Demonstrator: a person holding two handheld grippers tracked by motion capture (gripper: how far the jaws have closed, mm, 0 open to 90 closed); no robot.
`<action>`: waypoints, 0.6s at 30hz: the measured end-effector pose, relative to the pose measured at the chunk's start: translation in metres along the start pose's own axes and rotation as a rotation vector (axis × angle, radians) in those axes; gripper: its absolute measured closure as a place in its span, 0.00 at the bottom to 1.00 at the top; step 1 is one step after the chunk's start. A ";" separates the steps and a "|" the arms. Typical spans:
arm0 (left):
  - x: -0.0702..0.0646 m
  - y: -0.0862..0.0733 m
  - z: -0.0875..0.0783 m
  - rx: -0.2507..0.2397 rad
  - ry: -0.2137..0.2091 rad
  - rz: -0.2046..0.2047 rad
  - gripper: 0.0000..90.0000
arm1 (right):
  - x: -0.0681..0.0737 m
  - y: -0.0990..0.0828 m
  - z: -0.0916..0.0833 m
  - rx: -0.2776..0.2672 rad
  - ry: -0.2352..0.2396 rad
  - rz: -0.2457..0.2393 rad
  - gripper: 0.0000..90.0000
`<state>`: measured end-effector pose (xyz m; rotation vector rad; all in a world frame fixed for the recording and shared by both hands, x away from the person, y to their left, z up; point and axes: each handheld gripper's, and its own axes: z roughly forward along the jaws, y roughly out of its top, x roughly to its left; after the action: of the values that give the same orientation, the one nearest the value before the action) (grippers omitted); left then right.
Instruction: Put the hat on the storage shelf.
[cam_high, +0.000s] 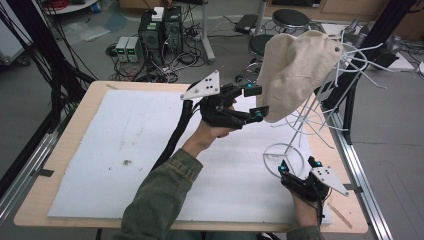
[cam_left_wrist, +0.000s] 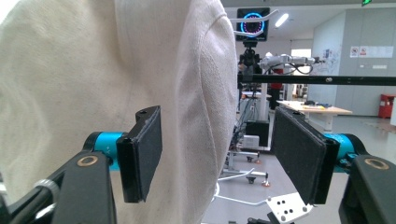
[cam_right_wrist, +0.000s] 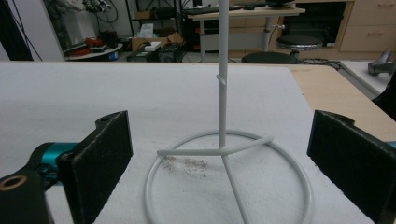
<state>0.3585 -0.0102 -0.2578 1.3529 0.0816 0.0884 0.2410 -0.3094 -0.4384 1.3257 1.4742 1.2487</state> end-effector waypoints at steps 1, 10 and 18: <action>-0.001 0.001 -0.002 0.002 0.005 0.004 0.38 | 0.000 0.000 0.000 0.000 0.000 0.001 0.06; -0.002 0.005 -0.028 -0.013 0.068 0.014 0.38 | 0.000 0.000 0.000 -0.002 0.000 -0.002 0.06; -0.002 -0.001 -0.059 -0.007 0.159 0.014 0.38 | 0.002 0.000 0.001 0.001 0.000 -0.003 0.06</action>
<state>0.3496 0.0467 -0.2715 1.3383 0.2052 0.2083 0.2416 -0.3074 -0.4387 1.3239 1.4767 1.2465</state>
